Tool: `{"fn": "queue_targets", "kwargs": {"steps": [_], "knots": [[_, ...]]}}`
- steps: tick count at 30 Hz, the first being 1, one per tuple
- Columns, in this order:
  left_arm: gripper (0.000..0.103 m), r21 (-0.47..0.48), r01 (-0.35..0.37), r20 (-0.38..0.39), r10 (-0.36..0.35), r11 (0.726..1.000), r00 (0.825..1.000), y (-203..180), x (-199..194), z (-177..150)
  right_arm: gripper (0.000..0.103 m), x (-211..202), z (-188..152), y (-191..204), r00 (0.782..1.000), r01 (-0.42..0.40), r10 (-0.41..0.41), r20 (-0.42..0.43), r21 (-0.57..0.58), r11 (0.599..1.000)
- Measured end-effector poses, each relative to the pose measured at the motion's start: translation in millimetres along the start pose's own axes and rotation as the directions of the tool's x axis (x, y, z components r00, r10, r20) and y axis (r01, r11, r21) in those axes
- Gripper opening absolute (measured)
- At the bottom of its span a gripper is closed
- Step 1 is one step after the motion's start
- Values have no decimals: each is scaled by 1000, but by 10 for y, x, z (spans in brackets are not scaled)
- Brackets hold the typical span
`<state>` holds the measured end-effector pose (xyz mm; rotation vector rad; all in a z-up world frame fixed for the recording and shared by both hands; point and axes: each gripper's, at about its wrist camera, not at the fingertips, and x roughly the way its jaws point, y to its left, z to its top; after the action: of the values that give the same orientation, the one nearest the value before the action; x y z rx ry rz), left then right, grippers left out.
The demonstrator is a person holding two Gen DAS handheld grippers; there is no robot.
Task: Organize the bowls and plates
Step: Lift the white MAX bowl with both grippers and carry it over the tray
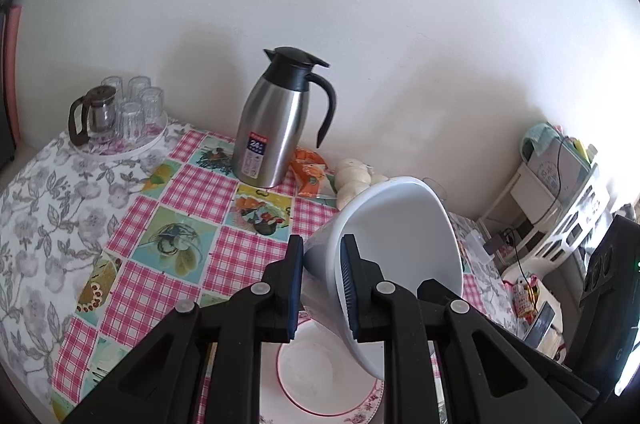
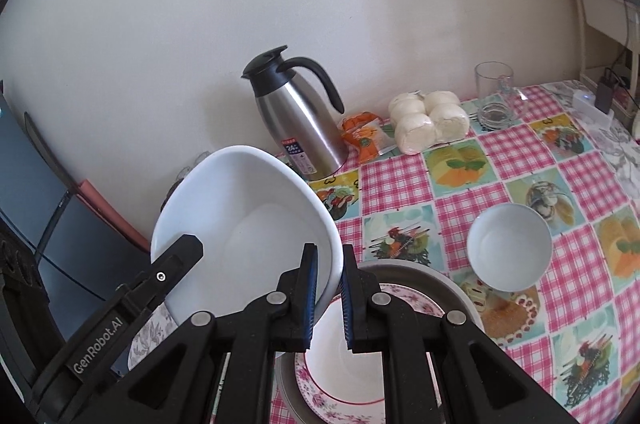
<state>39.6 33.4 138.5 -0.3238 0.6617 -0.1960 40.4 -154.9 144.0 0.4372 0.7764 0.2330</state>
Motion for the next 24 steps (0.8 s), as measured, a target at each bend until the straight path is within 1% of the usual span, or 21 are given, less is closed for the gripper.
{"fn": "queue_targets", "kwargs": {"steps": [3, 5, 8, 16, 19, 24], "knots": [[19, 25, -1, 1, 1, 1000, 1000, -95, -10, -24, 12, -79, -18, -64, 1000, 0, 0, 16, 5, 1000], [19, 31, 6, -5, -6, 1000, 1000, -138, -6, -49, 12, -134, -26, -90, 1000, 13, -13, 28, 2, 1000], [19, 39, -2, -7, 3, 999, 1000, -177, 0, -76, 12, -187, -53, -102, 999, 31, -30, 36, -12, 999], [19, 9, 25, -21, -25, 1000, 999, -132, -30, -153, 12, -226, -133, -183, 1000, 11, -11, 11, 1, 1000], [19, 6, 17, -29, -17, 1000, 999, -122, -26, -181, 12, -246, -157, -172, 1000, 16, -16, 7, -10, 1000], [19, 1, 17, -35, -16, 1000, 999, -112, -47, -214, 12, -245, -175, -189, 1000, 0, 0, -10, -8, 1000]]}}
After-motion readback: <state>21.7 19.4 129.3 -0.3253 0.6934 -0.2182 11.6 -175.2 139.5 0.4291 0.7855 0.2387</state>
